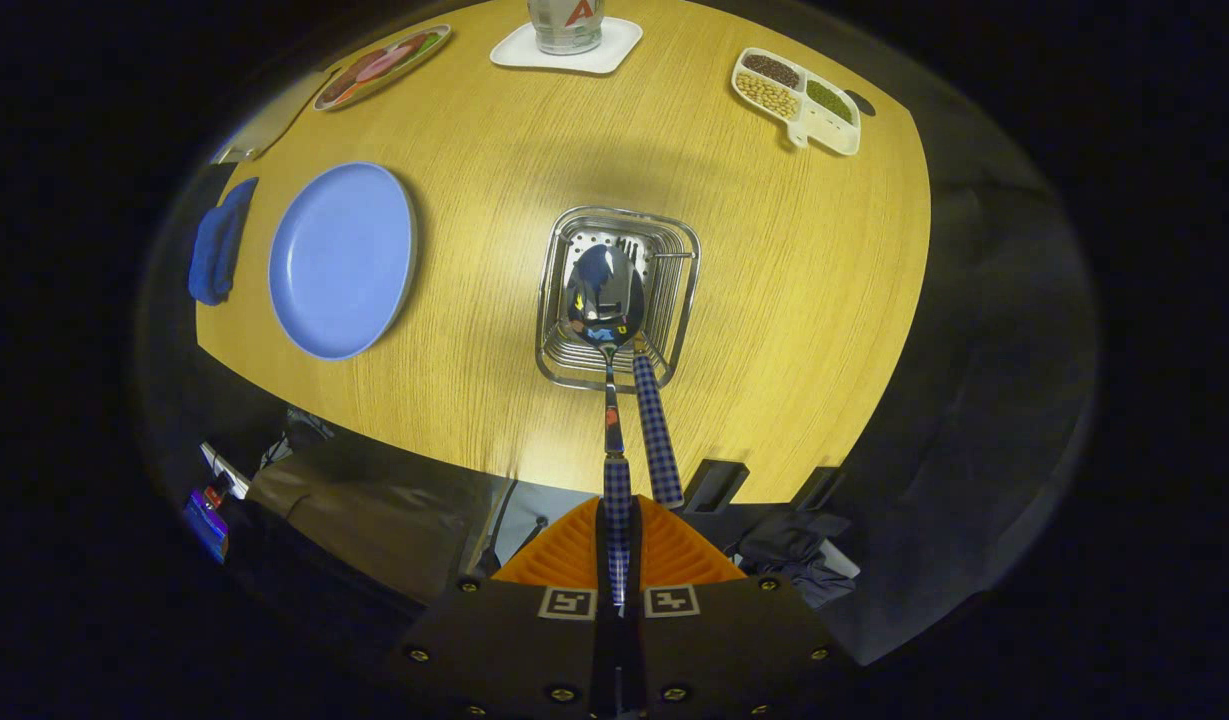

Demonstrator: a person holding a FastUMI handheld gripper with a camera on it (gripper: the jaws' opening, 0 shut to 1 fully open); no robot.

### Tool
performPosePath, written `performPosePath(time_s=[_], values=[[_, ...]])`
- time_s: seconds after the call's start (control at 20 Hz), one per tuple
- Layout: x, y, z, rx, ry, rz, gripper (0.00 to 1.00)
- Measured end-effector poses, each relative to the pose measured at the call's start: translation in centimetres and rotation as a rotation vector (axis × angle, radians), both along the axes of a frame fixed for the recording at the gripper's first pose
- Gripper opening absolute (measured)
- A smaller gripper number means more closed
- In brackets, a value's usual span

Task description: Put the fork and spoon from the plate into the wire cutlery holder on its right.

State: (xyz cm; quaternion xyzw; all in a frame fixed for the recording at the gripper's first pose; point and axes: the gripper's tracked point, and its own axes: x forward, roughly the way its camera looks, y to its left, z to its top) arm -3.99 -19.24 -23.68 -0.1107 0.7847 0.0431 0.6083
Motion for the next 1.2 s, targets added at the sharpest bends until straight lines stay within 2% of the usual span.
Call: performPosePath(time_s=[0.55, 1.2], values=[[0.7, 0.0, -1.0, -0.038, 0.108, 0.032, 0.03], [2.1, -0.1, -1.8, -0.1, 0.26, 0.147, 0.03]])
